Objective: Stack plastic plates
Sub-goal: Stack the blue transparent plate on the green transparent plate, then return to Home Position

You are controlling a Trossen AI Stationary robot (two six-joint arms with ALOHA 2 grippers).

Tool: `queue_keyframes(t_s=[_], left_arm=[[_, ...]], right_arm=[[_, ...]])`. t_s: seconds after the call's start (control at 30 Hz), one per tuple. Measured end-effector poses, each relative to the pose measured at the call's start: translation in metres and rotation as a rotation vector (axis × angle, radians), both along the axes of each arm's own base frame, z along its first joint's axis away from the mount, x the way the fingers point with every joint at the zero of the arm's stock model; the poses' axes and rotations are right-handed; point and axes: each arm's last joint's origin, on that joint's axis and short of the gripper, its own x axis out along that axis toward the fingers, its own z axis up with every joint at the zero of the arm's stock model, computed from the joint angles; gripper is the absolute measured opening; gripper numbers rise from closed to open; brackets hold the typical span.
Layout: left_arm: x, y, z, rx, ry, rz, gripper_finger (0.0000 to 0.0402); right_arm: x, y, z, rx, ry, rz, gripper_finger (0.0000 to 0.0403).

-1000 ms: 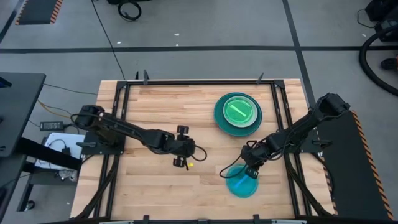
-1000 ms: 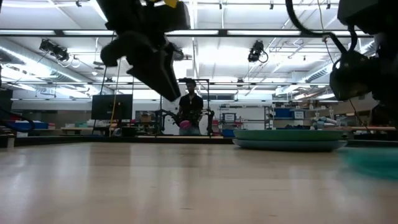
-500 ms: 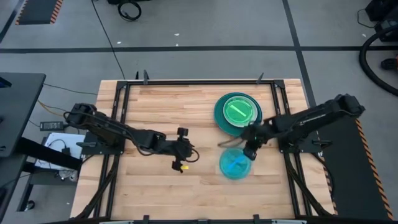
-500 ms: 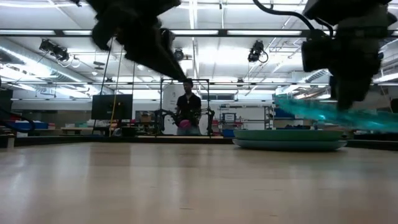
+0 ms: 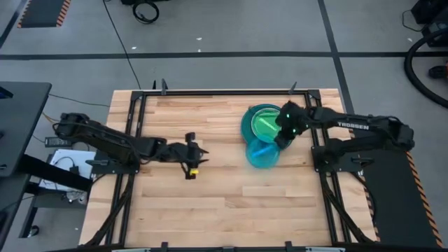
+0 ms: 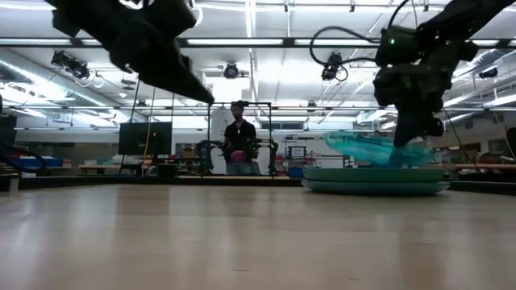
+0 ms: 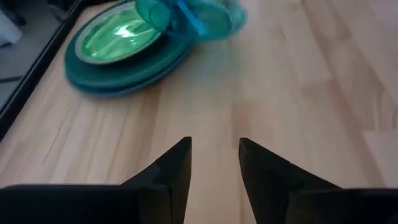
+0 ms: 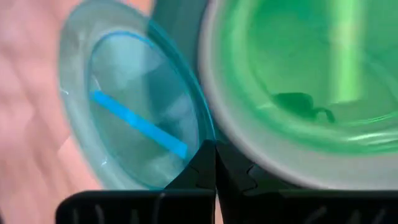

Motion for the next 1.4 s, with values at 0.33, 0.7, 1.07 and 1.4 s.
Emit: queue_keyframes(t_s=[0.33, 0.7, 1.07, 1.4], left_arm=[[-0.034, 0.022, -0.008, -0.035, -0.117, 0.079, 0.0141], [-0.074, 0.036, -0.02, -0.164, -0.253, 0.191, 0.0141], [-0.085, 0.037, -0.018, -0.187, -0.244, 0.231, 0.0141], [-0.088, 0.034, -0.013, -0.145, -0.275, 0.24, 0.0141]], right_arm=[[-0.015, -0.065, 0.009, -0.018, 0.01, -0.196, 0.0004], [-0.037, -0.117, -0.006, 0.017, 0.126, -0.318, 0.0004], [-0.046, -0.124, -0.01, 0.011, 0.152, -0.326, 0.0064], [-0.038, -0.109, 0.002, 0.002, 0.05, -0.179, 0.0144]])
